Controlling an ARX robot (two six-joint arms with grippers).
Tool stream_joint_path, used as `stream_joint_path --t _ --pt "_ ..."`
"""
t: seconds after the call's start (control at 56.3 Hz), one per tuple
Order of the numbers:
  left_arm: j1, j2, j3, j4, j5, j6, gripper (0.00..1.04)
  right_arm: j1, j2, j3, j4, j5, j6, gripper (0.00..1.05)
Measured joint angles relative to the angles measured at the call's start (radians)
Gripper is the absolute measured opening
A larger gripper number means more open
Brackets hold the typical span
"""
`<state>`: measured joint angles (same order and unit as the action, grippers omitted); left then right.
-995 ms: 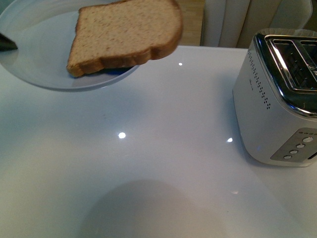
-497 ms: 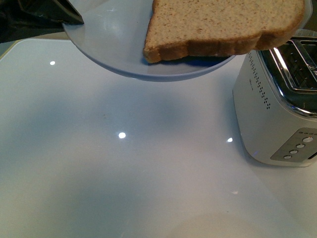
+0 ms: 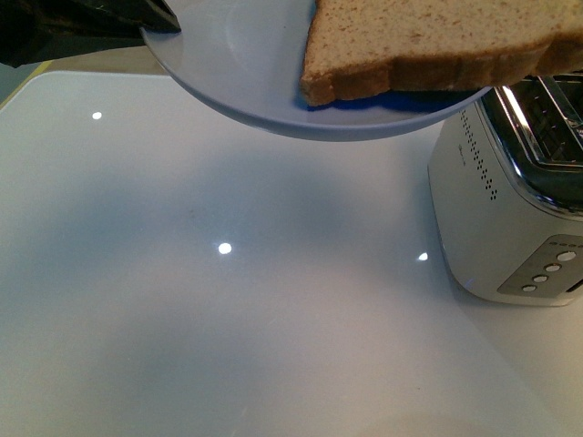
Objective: Left arm holds plate, right arm toasts bread
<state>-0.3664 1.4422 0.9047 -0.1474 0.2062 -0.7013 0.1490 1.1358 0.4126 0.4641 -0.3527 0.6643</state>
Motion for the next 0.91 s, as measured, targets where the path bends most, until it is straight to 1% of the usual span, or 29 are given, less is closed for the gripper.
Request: stream_joint_path --t 0.089,0.266,0.302,0.355,0.409,0.515,0.568,0.639,0.764,0.799,0.906 --pt "0.000 0.000 0.000 -0.004 0.000 0.000 0.03 0.004 0.061 0.016 0.052 -0.008 0.045 0.96" --pt "0.000 -0.001 0.000 -0.011 0.000 0.000 0.03 0.012 0.116 0.042 0.093 -0.022 0.101 0.96" --pt "0.000 -0.002 0.000 -0.012 0.000 -0.001 0.03 0.015 0.120 0.045 0.097 -0.027 0.107 0.95" --pt "0.000 -0.002 0.000 -0.012 0.000 -0.001 0.03 0.018 0.124 0.049 0.105 -0.032 0.123 0.91" --pt "0.000 -0.003 0.000 -0.012 0.000 -0.002 0.03 0.022 0.127 0.052 0.108 -0.036 0.138 0.85" --pt "-0.001 -0.003 0.000 -0.012 0.000 -0.004 0.03 0.031 0.129 0.053 0.117 -0.043 0.164 0.65" --pt "-0.002 -0.003 0.000 -0.012 0.000 -0.005 0.03 0.035 0.129 0.053 0.118 -0.052 0.174 0.58" --pt "-0.004 -0.003 0.000 -0.012 0.000 -0.007 0.03 0.042 0.129 0.053 0.119 -0.065 0.190 0.43" --pt "-0.006 -0.003 0.000 -0.012 0.000 -0.008 0.03 0.045 0.129 0.053 0.122 -0.074 0.207 0.25" --pt "-0.006 -0.003 0.000 -0.012 0.000 -0.008 0.03 0.045 0.129 0.053 0.124 -0.077 0.213 0.18" --pt "-0.006 -0.003 0.000 -0.012 0.000 -0.008 0.03 0.044 0.125 0.053 0.124 -0.085 0.225 0.06"
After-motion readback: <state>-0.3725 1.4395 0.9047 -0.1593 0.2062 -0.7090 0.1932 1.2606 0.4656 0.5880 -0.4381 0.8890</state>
